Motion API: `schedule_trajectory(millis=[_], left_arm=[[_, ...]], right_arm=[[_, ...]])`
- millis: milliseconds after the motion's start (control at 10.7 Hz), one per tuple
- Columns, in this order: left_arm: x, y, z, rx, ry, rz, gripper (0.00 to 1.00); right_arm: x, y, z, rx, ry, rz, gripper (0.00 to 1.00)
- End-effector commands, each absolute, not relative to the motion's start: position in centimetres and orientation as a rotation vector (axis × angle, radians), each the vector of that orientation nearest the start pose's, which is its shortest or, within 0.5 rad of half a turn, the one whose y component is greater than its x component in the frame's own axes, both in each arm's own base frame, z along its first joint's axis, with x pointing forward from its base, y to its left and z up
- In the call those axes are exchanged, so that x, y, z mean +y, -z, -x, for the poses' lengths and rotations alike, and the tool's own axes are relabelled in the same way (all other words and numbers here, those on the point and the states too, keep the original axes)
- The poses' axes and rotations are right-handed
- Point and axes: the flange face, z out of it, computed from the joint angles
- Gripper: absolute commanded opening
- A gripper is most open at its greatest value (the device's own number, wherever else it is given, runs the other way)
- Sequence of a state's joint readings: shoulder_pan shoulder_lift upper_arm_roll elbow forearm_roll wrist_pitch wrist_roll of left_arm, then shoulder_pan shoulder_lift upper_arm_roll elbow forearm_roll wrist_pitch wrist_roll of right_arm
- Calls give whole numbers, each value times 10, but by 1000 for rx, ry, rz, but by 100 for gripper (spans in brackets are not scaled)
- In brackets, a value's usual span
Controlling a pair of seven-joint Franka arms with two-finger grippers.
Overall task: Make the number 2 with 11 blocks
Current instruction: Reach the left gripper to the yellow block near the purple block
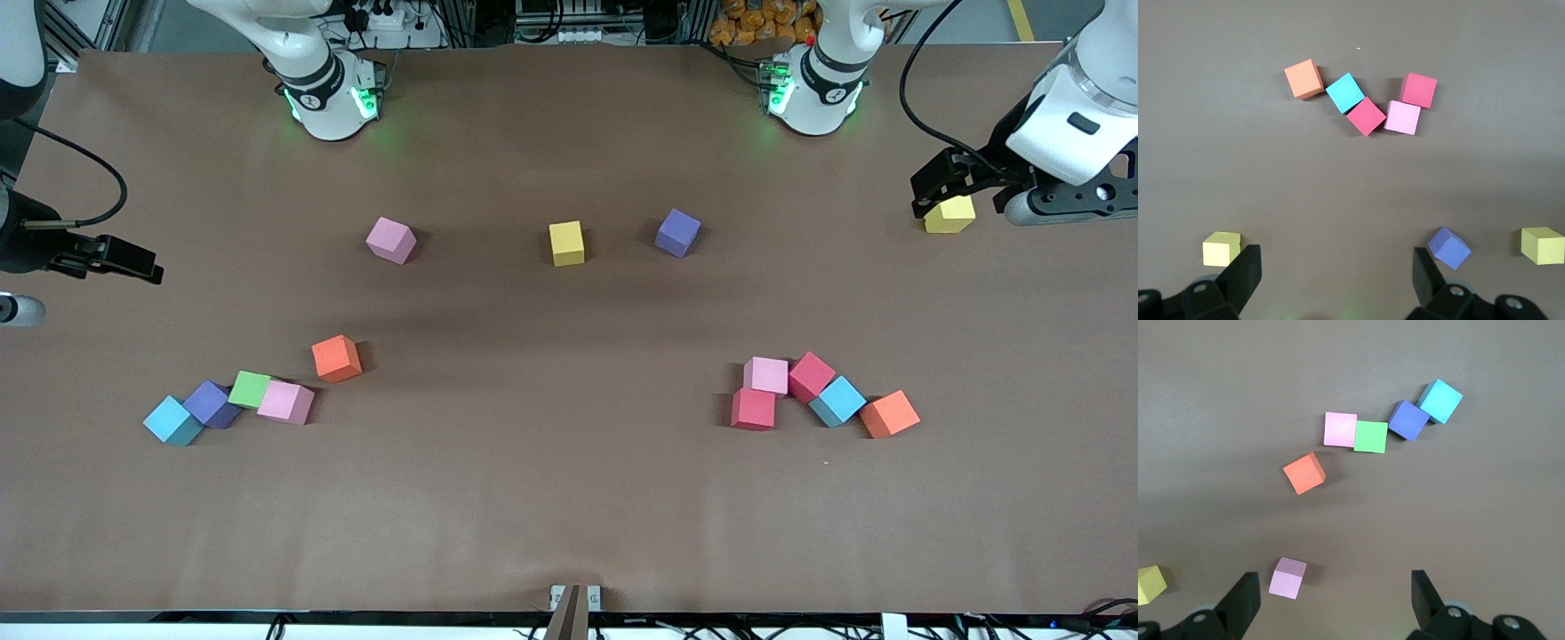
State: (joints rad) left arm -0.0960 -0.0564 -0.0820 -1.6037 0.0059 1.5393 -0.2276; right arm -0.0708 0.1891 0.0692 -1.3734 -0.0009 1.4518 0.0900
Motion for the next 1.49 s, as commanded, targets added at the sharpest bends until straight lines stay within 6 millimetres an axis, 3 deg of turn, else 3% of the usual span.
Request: schedule_trajectory(millis=[0, 187, 373, 467, 653, 933, 1120, 1213, 1400], left_arm=[[-99, -639, -519, -92, -7, 3145, 100], [-109, -631, -522, -68, -25, 3142, 100], [-135, -607, -539, -7, 2, 3160, 100], [-170, -585, -543, 35, -22, 3163, 100], [-238, -534, -537, -50, -60, 3165, 100], [-354, -453, -495, -213, -109, 3142, 100], [-422, -400, -461, -317, -155, 3110, 100], [-451, -379, -440, -396, -178, 3091, 100], [-488, -340, -413, -487, -218, 3076, 100]], right_arm=[[-7, -603, -599, 138, -175, 3107, 100], [-7, -603, -599, 140, -175, 3107, 100], [-7, -603, -599, 138, -175, 3107, 100], [-7, -603, -599, 138, -177, 3107, 100], [-8, -603, -601, 17, -163, 3107, 100], [-4, -595, -605, -26, -158, 3105, 100], [-4, -573, -611, -25, -205, 3101, 100], [-3, -561, -615, -34, -236, 3095, 100], [6, -533, -621, -60, -299, 3017, 100]])
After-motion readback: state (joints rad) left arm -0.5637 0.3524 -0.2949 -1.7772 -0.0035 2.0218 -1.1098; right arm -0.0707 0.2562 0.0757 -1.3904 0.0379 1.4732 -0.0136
